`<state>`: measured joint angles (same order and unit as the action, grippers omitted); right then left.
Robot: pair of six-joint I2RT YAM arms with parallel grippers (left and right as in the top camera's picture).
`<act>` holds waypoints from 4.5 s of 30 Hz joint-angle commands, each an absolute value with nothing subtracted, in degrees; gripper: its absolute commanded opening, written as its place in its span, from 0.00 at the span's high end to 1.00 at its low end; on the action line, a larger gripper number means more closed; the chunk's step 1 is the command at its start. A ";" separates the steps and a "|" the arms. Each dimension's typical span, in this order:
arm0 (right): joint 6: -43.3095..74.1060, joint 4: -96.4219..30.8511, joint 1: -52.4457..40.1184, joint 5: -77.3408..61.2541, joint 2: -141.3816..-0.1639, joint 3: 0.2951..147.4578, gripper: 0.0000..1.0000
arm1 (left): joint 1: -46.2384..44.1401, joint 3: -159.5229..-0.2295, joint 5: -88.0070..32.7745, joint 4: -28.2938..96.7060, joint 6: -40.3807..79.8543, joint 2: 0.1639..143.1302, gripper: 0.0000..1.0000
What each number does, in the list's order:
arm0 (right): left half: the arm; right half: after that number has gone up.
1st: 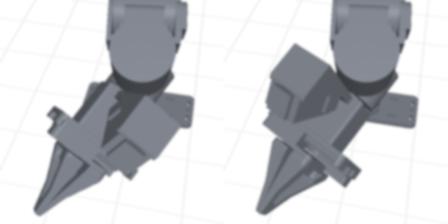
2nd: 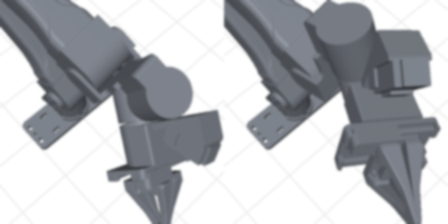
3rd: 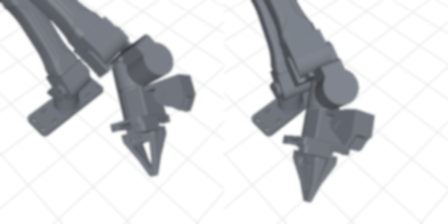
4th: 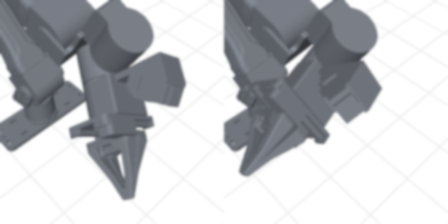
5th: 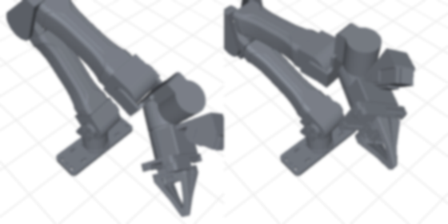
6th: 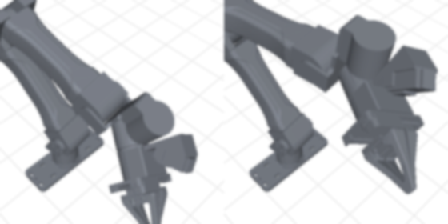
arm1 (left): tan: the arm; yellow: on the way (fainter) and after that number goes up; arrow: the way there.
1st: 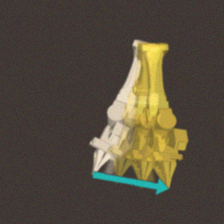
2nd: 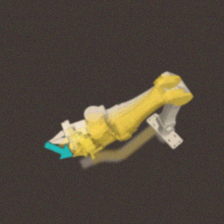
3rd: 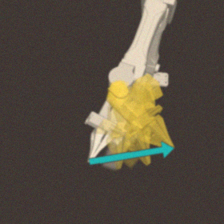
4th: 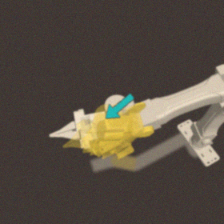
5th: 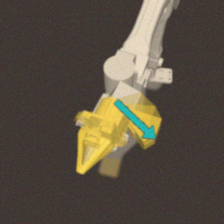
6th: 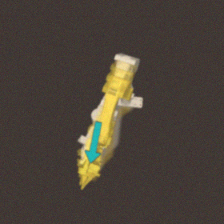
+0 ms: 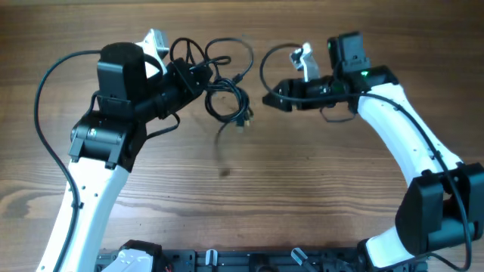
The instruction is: Untangle cables
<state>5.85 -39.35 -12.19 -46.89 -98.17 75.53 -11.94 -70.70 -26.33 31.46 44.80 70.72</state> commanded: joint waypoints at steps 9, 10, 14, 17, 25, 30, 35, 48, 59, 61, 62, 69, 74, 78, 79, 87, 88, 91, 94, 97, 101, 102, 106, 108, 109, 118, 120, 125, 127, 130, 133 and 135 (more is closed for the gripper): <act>21.78 -35.97 -17.65 -50.70 -92.40 79.18 0.30 | -11.88 -71.24 -9.08 34.76 50.72 81.84 0.96; 24.05 -35.79 -19.97 -45.41 -92.47 79.18 0.37 | -11.88 -71.24 -9.58 34.76 53.08 83.68 0.96; 27.53 -35.81 -23.92 -40.91 -92.64 79.11 0.42 | -11.88 -71.24 -12.40 34.59 57.82 86.54 0.96; 28.75 -35.59 -25.78 -38.92 -94.11 79.00 0.42 | -11.88 -71.24 -14.39 34.41 64.23 86.52 0.96; 33.15 -30.79 -26.46 -38.70 -99.11 79.00 0.46 | -11.88 -71.24 -21.06 33.58 64.97 86.52 0.96; 34.65 -27.20 -26.46 -38.98 -99.92 79.00 0.64 | -11.88 -71.24 -25.15 32.99 64.97 86.52 0.96; 34.04 -25.26 -26.44 -34.54 -99.92 79.00 0.95 | -11.88 -71.24 -33.19 31.07 64.69 86.52 0.96; 21.15 -17.23 -20.69 -40.23 -84.73 79.02 0.96 | -11.88 -65.82 -14.81 47.79 52.69 87.18 0.96; 30.26 -12.01 -19.51 -45.91 -81.91 79.02 0.96 | -11.88 -54.52 -10.41 41.47 47.92 87.18 0.90; 31.33 -14.20 -17.63 -45.76 -82.02 79.02 0.96 | -11.88 -54.54 -9.32 41.23 47.88 87.15 0.77; 31.18 -16.14 -17.15 -44.84 -82.19 79.02 0.96 | -11.88 -54.54 -9.67 40.21 46.50 87.09 0.75; 23.40 -27.38 -16.97 -45.45 -87.05 79.02 0.96 | -12.12 -55.61 -18.85 31.40 25.52 76.47 0.54; 22.48 -27.64 -16.97 -48.18 -88.73 79.02 0.96 | -15.42 -55.61 -18.85 26.26 13.34 66.98 0.53; 22.50 -27.73 -16.97 -49.65 -88.75 79.02 0.96 | -17.37 -55.61 -13.21 28.91 16.69 67.37 0.28; 22.55 -28.03 -16.97 -49.63 -88.75 79.02 0.96 | -17.37 -55.61 -12.95 31.99 19.68 68.20 0.30; 21.06 -36.91 -17.28 -40.88 -88.73 79.02 0.96 | -17.37 -55.64 -21.76 48.66 43.40 74.04 0.14; 20.99 -36.99 -17.28 -40.88 -88.73 79.02 0.96 | -17.37 -55.64 -25.82 47.27 41.30 74.04 0.13; 20.97 -37.15 -17.28 -40.88 -88.73 79.02 0.95 | -17.37 -55.64 -42.19 39.99 25.02 73.91 0.13; 20.91 -37.45 -17.28 -40.88 -88.75 79.02 0.96 | -17.37 -55.64 -42.70 33.87 17.61 73.60 0.16; 20.25 -37.76 -17.28 -40.91 -88.73 79.02 0.96 | -17.37 -55.61 -37.54 28.60 14.33 73.60 0.18; 19.49 -38.17 -17.28 -40.21 -88.73 79.02 0.96 | -17.37 -55.64 -36.58 22.06 9.17 72.93 0.17; 19.49 -38.22 -17.28 -40.03 -88.75 79.02 0.95 | -17.37 -55.64 -39.22 20.10 9.17 71.75 0.12; 19.49 -38.50 -17.28 -40.03 -88.75 79.02 0.96 | -17.37 -55.61 -45.98 19.94 9.17 65.04 0.06; 19.51 -38.72 -17.28 -40.03 -88.75 79.02 0.96 | -17.37 -55.61 -45.39 19.92 9.17 64.12 0.06; 19.57 -38.72 -17.28 -40.05 -88.75 79.00 0.96 | -17.37 -55.61 -45.39 20.05 9.19 64.16 0.07; 19.49 -39.92 -17.28 -40.05 -88.73 79.02 0.96 | -17.37 -55.61 -8.43 49.87 32.62 70.19 0.21; 19.46 -39.92 -17.28 -40.03 -88.73 79.02 0.96 | -17.37 -55.68 -10.13 51.72 33.89 69.84 0.21; 19.46 -39.94 -17.28 -39.83 -88.73 79.02 0.96 | -19.90 -60.77 -27.77 46.59 12.95 66.52 0.24; 19.49 -39.94 -17.28 -39.83 -88.75 79.02 0.96 | -21.98 -61.30 -24.18 40.56 7.07 65.01 0.23; 19.53 -39.94 -17.28 -39.86 -88.75 79.02 0.96 | -25.17 -61.06 -19.22 31.20 1.37 67.96 0.25; 19.55 -40.01 -17.28 -39.86 -88.75 79.02 0.96 | -26.59 -61.04 -18.15 26.35 -2.66 76.23 0.29; 19.53 -40.14 -17.28 -39.83 -88.73 79.02 0.95 | -26.59 -61.04 -18.57 23.57 -2.61 80.71 0.26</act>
